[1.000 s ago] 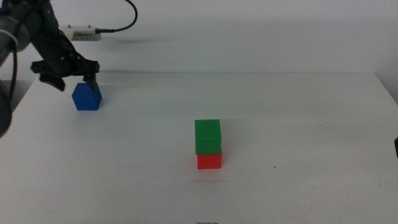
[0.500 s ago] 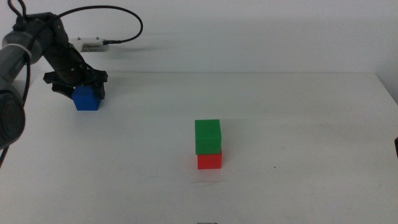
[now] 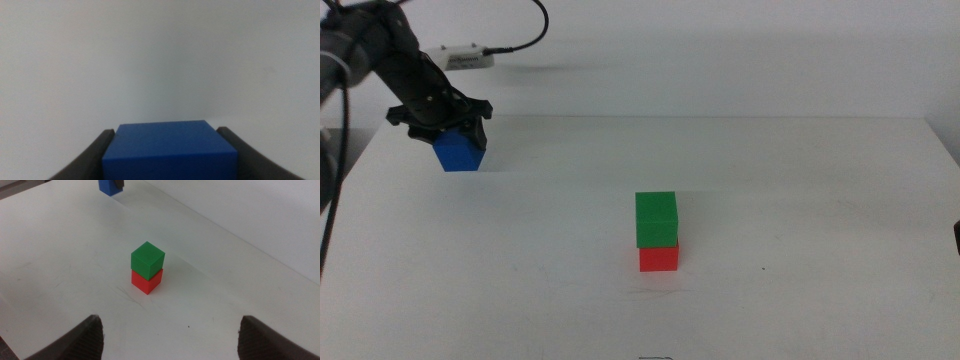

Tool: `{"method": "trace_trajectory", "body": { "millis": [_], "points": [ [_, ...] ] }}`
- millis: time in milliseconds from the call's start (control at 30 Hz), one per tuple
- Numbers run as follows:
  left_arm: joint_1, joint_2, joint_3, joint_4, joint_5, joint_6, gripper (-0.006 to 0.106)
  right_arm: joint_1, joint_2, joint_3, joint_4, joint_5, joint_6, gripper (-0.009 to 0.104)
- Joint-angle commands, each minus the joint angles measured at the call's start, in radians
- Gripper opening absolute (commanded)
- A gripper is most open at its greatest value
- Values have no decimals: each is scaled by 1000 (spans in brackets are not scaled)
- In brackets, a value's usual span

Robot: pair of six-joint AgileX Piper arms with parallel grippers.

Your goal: Stack red cubes first, then green, then blue cubes in a specific spot.

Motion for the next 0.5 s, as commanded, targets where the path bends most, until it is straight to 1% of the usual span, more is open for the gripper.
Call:
{"method": "trace_trajectory", "body": {
  "millis": [0, 67, 133, 200, 267, 367, 467],
  "points": [
    [-5, -184, 103, -43, -67, 10, -1, -7, 2, -22, -16, -70, -10, 79],
    [-18, -306, 267, -31, -158, 4, -1, -7, 2, -22, -16, -70, -10, 79],
    [-38, -454, 447, -6, -273, -39, -1, -7, 2, -22, -16, -70, -10, 79],
    [-73, -598, 640, 20, -403, -115, -1, -7, 2, -22, -16, -70, -10, 79],
    [-120, -713, 788, 57, -479, -193, -1, -7, 2, -22, -16, -70, -10, 79],
    [-211, -847, 898, 148, -492, -357, -1, -7, 2, -22, -16, -70, -10, 79],
    [-324, -917, 907, 250, -417, -517, -1, -7, 2, -22, -16, -70, -10, 79]
  ]
}}
